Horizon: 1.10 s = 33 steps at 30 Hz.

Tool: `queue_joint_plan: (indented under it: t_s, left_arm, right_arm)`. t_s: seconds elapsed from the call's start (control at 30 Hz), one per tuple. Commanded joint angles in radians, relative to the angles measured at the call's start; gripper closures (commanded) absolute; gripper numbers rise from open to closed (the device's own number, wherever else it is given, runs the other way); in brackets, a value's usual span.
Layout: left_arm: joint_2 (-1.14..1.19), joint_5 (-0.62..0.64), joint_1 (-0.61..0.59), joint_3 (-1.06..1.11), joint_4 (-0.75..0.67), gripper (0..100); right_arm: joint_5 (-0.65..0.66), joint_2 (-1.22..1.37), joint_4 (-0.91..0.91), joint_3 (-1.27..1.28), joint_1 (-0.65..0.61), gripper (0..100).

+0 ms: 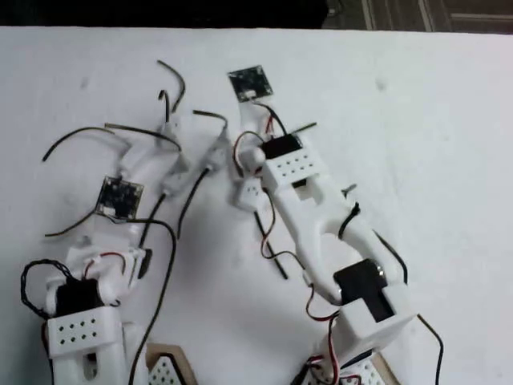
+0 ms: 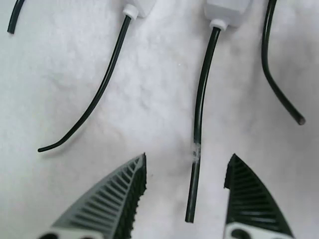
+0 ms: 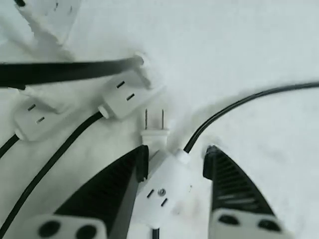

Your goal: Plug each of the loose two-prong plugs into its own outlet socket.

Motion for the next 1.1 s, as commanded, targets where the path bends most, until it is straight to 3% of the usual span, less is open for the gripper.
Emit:
queue_joint_plan:
  t_s: [0.0,0.4,0.47,0.57,0.77,1.07]
  left_arm:
    - [-0.016,-0.008,-0.01,-0.003,-0.02,74]
    - [-0.016,-0.008,-0.012,-0.003,-0.021,74]
    - [-0.016,-0.008,-0.012,-0.003,-0.021,74]
    - [-0.016,-0.008,-0.012,-0.003,-0.021,74]
    - [-0.016,-0.008,-0.012,-0.003,-0.021,74]
    - [-0.016,-0.009,-0.012,-0.003,-0.021,74]
  right_arm:
    - [-0.068,-0.044,0.041,-0.005,0.008,77.0]
    - [-0.127,0.208,0.048,-0.031,-0.031,74.1]
    - [-0.126,0.208,0.05,-0.029,-0.036,80.7]
    - [-0.118,0.162,0.051,-0.031,-0.031,98.4]
    - [-0.115,-0.09,0.213,0.006,-0.047,97.9]
    - [0.259,-0.599,0.3,0.264,-0.183,98.1]
